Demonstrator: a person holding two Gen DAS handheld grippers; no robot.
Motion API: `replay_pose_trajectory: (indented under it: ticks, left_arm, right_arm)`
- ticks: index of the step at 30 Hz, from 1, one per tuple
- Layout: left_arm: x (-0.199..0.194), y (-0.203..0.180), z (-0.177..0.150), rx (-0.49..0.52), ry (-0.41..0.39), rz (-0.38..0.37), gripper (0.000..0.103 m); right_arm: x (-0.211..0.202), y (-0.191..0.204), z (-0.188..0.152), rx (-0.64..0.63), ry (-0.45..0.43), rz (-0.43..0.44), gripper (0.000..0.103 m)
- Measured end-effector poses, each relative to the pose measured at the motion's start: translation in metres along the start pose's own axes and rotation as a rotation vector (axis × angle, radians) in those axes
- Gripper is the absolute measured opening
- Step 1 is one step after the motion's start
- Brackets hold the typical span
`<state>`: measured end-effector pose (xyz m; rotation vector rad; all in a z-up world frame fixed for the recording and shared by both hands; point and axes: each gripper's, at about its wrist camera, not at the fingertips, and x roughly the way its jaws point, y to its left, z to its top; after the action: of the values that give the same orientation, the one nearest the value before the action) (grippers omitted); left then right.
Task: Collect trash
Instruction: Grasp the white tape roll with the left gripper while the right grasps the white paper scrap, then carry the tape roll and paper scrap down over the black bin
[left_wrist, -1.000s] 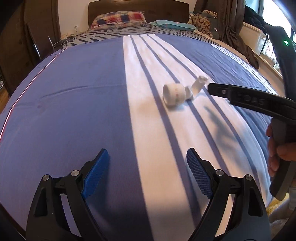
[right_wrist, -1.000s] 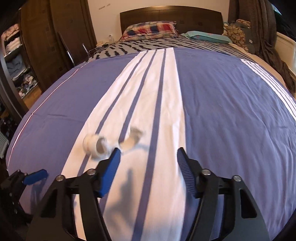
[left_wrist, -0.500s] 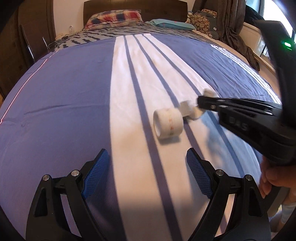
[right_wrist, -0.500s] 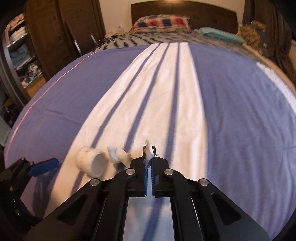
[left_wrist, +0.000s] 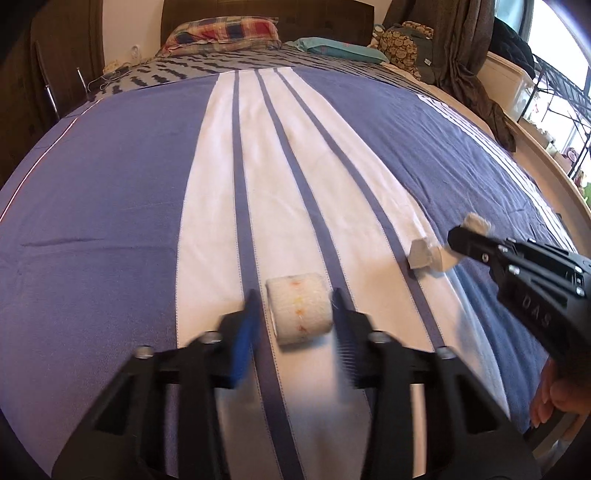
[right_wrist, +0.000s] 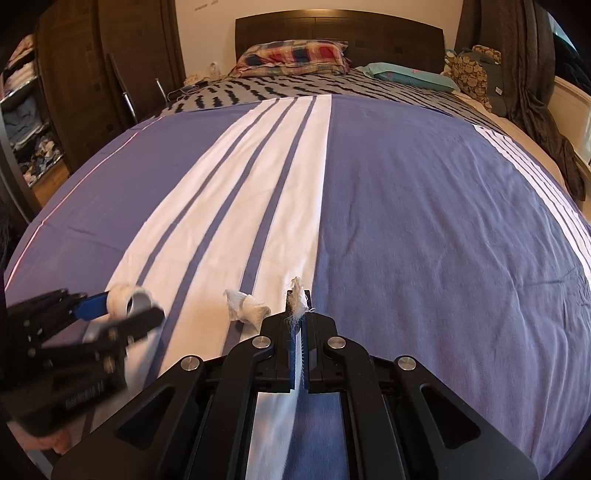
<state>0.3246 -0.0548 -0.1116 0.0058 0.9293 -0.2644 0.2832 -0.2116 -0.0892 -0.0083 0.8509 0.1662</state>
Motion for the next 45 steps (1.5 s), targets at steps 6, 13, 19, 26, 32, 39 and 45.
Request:
replay_pose_trajectory:
  ticks: [6,13,19,26,32,39,45]
  left_arm:
    - [-0.028,0.0,-0.018,0.02,-0.022,-0.005,0.023]
    - [-0.081,-0.009,-0.053,0.054,-0.075,-0.005,0.023]
    - [-0.128,-0.023,-0.084,0.074,-0.121,-0.024,0.023]
    - [-0.183,-0.035,-0.121,0.089,-0.182,-0.041,0.023]
    - [-0.214,-0.04,-0.151,0.094,-0.211,-0.042,0.023]
    - [-0.233,-0.044,-0.195,0.101,-0.21,-0.036,0.023]
    - [-0.228,-0.047,-0.237,0.104,-0.155,-0.055,0.023]
  right_arm:
    - [-0.025,0.008,-0.017,-0.005,-0.011,-0.007,0.003]
    - [-0.067,0.028,-0.04,-0.016,-0.046,0.014,0.003]
    - [-0.11,0.044,-0.06,-0.041,-0.087,0.035,0.003]
    - [-0.161,0.054,-0.088,-0.058,-0.148,0.05,0.003]
    - [-0.195,0.06,-0.12,-0.069,-0.178,0.065,0.003]
    - [-0.212,0.061,-0.158,-0.049,-0.173,0.073,0.003]
    - [-0.212,0.064,-0.197,-0.041,-0.125,0.093,0.003]
